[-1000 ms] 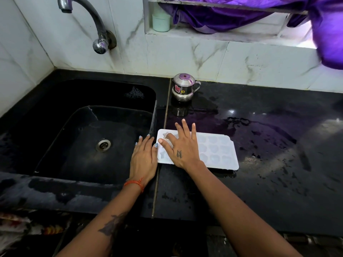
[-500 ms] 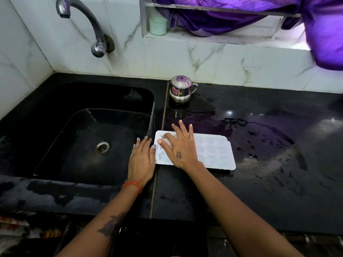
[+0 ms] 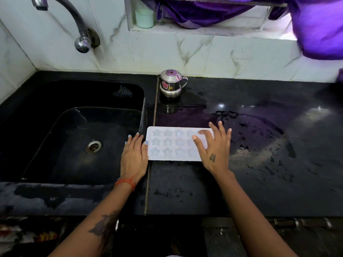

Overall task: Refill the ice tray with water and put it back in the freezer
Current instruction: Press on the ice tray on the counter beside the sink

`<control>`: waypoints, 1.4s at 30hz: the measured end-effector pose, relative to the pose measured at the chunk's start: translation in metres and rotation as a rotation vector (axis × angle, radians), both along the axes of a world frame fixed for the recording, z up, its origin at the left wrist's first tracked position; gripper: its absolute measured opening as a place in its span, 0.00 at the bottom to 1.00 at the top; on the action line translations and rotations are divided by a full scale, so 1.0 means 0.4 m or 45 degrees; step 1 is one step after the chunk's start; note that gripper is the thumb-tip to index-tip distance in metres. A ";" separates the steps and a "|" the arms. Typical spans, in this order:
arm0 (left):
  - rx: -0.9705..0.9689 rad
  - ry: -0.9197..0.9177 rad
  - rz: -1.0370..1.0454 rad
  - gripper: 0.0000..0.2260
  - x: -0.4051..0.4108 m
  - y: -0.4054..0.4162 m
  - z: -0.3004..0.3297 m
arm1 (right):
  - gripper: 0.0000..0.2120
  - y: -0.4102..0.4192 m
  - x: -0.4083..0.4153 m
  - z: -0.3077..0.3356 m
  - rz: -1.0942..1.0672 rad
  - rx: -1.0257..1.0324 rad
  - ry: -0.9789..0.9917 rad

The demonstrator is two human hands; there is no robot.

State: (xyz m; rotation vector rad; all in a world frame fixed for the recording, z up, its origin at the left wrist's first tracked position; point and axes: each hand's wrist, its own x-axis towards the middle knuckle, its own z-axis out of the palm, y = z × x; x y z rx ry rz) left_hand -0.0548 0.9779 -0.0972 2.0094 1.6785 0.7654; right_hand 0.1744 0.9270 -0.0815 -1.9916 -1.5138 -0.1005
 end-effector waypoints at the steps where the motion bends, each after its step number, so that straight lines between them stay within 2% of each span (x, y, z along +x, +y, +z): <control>1: 0.001 0.005 0.002 0.20 0.000 0.001 0.000 | 0.26 -0.011 0.013 -0.002 -0.025 0.002 0.000; 6: -0.011 0.011 0.003 0.20 0.001 0.000 0.001 | 0.26 -0.051 0.052 -0.025 -0.101 -0.011 0.002; 17: -0.018 0.029 -0.003 0.21 -0.001 -0.003 0.001 | 0.35 -0.063 0.056 -0.060 -0.101 -0.077 -0.034; 31: -0.018 0.027 0.002 0.20 0.000 -0.007 0.003 | 0.34 -0.068 0.053 -0.055 -0.206 -0.127 -0.106; 42: -0.033 0.011 -0.018 0.20 -0.002 -0.008 0.003 | 0.33 -0.066 0.054 -0.057 -0.165 -0.037 -0.109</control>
